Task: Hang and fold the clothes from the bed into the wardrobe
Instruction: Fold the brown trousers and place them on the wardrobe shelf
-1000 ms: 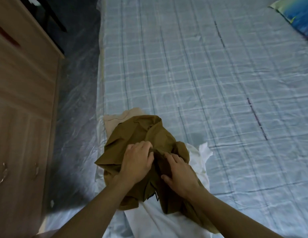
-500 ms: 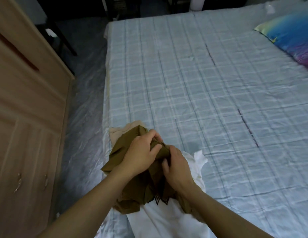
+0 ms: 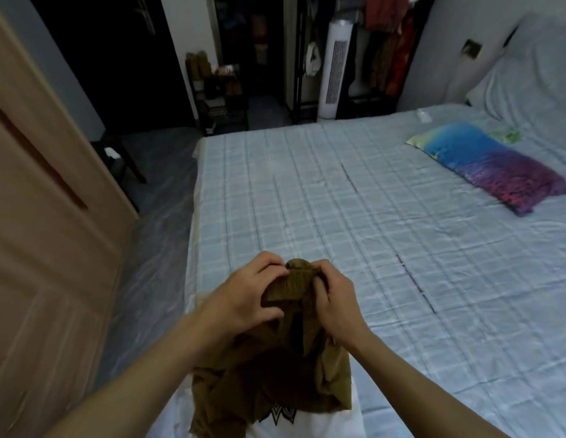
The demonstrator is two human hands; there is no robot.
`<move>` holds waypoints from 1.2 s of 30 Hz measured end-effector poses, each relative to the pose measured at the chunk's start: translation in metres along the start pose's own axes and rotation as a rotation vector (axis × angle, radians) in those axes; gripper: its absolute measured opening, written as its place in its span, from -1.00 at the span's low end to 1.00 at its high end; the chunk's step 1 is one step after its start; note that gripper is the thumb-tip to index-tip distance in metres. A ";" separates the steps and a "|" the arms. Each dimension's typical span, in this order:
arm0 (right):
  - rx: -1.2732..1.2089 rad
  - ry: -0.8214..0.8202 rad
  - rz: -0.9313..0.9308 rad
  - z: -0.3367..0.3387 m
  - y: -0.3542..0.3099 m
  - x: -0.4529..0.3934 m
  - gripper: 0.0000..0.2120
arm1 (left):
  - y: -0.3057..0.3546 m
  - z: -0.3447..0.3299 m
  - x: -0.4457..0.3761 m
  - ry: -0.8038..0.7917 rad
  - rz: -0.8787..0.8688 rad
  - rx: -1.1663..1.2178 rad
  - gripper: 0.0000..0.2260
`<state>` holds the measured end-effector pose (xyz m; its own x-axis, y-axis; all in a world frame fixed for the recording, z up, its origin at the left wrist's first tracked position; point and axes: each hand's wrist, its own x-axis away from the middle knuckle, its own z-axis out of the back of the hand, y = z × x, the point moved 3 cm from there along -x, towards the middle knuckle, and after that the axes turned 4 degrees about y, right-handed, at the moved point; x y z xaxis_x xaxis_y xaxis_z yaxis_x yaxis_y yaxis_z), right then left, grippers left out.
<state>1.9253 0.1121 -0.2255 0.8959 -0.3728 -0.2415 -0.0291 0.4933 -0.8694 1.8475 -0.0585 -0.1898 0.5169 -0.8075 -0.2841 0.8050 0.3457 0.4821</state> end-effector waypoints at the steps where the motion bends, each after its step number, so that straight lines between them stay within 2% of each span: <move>1: -0.005 0.008 0.020 0.006 -0.007 -0.003 -0.79 | 0.007 0.005 -0.003 -0.002 -0.020 -0.032 -0.43; 4: 0.003 0.022 0.076 0.024 -0.023 -0.007 -0.80 | 0.026 0.022 -0.011 0.019 -0.083 -0.083 -0.45; 8: 0.051 0.021 0.125 0.043 -0.034 0.000 -0.85 | 0.051 0.046 -0.017 0.143 -0.154 -0.210 -0.65; 11: 0.087 -0.012 0.137 0.050 -0.041 0.013 -0.84 | 0.074 0.061 -0.022 0.223 -0.156 -0.345 -0.82; 14: 0.094 -0.012 0.121 0.053 -0.050 0.028 -0.79 | 0.096 0.071 -0.033 0.194 -0.082 -0.432 -0.87; 19: 0.123 0.092 0.120 0.058 -0.072 0.063 -0.61 | 0.119 0.081 -0.046 0.204 0.070 -0.432 -0.85; 21: 0.143 0.121 0.108 0.061 -0.080 0.080 -0.47 | 0.128 0.088 -0.049 0.231 0.115 -0.392 -0.86; 26: 0.249 0.043 -0.018 0.055 -0.097 0.104 -0.08 | 0.154 0.104 -0.058 0.325 0.187 -0.331 -0.84; 28: 0.266 0.036 -0.086 0.051 -0.098 0.108 -0.02 | 0.165 0.108 -0.061 0.355 0.196 -0.314 -0.84; 30: 0.265 0.066 -0.120 0.050 -0.095 0.110 -0.15 | 0.178 0.111 -0.060 0.377 0.187 -0.302 -0.84; 35: 0.242 0.154 -0.149 0.078 -0.072 0.109 -0.86 | 0.199 0.121 -0.051 0.410 0.182 -0.247 -0.83; 36: 0.232 0.158 -0.144 0.087 -0.067 0.107 -0.88 | 0.203 0.122 -0.049 0.413 0.180 -0.239 -0.83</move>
<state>2.0619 0.1072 -0.1557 0.8030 -0.5606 -0.2024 0.2115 0.5855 -0.7826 1.9499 -0.0078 0.0231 0.6865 -0.4853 -0.5415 0.7118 0.6005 0.3642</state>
